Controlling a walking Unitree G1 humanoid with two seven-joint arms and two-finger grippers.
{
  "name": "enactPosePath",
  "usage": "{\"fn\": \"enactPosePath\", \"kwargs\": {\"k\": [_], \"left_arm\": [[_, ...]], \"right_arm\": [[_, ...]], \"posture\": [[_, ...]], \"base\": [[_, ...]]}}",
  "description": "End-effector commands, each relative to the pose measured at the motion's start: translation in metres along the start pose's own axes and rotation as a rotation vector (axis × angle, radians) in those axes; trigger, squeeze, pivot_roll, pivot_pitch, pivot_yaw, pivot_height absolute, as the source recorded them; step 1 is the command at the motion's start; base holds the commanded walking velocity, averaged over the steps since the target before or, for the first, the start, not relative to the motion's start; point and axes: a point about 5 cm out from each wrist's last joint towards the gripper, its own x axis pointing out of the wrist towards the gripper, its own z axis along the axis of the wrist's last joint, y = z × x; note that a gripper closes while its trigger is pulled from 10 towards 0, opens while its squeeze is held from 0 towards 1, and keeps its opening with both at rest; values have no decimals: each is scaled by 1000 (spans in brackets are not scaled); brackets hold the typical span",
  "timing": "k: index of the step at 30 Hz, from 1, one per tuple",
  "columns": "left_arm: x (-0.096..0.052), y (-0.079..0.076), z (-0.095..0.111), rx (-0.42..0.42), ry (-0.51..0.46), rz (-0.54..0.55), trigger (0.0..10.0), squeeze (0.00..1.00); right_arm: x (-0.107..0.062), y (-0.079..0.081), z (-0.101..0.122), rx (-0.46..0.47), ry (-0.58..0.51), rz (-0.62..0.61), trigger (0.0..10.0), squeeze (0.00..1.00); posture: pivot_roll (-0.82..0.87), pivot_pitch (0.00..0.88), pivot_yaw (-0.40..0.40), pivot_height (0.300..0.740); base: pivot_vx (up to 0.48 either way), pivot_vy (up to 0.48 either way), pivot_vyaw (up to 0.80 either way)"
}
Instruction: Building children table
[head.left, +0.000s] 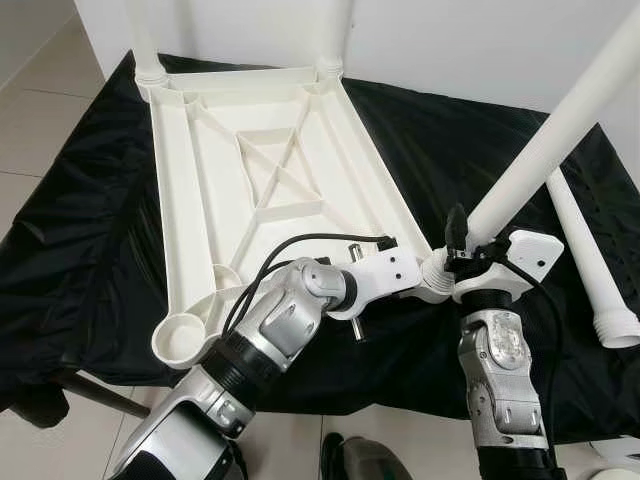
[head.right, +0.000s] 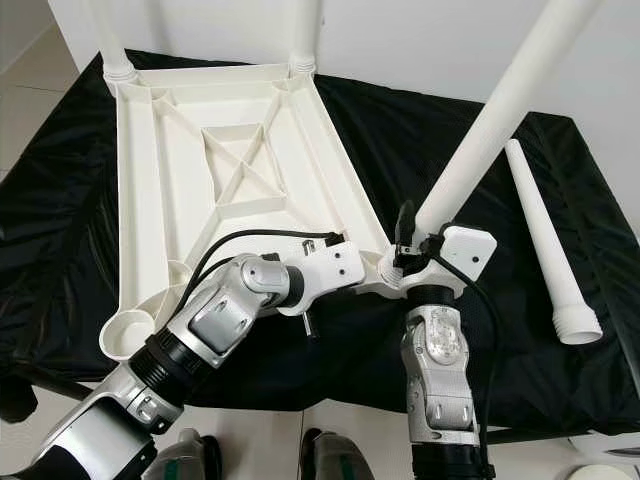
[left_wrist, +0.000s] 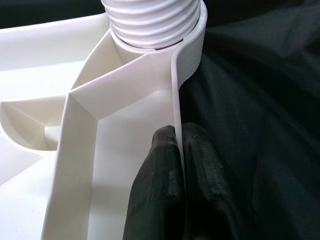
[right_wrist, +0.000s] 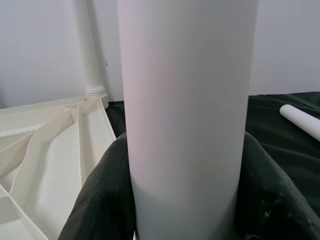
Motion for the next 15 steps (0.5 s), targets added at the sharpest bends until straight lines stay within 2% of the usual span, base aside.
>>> {"fn": "enactPosePath", "kwargs": {"k": [1,2,3,4,9,15], "left_arm": [[-3,10,8,37,-17,117,10000,0],[-3,10,8,37,-17,117,10000,0],[-4,10,7,27,-13,120,10000,141],[-4,11,6,3,-13,116,10000,1000],[-5,11,7,-22,-27,102,10000,1000],[-8,10,11,-21,-48,93,10000,1000]], "right_arm": [[-10,-2,-36,48,194,35,10000,0],[-10,-2,-36,48,194,35,10000,0],[-6,-5,-31,56,172,58,10000,0],[-1,-8,-26,41,155,79,10000,0],[8,-11,-21,22,139,101,10000,0],[17,-5,-17,22,139,138,10000,0]], "posture": [[-27,105,-39,740],[-27,105,-39,740],[-28,102,-39,740],[-29,99,-40,740],[-26,90,-44,740],[-12,77,-56,740]], "base": [[0,0,0],[0,0,0],[0,0,0],[0,0,0],[0,0,0],[0,0,0]]}}
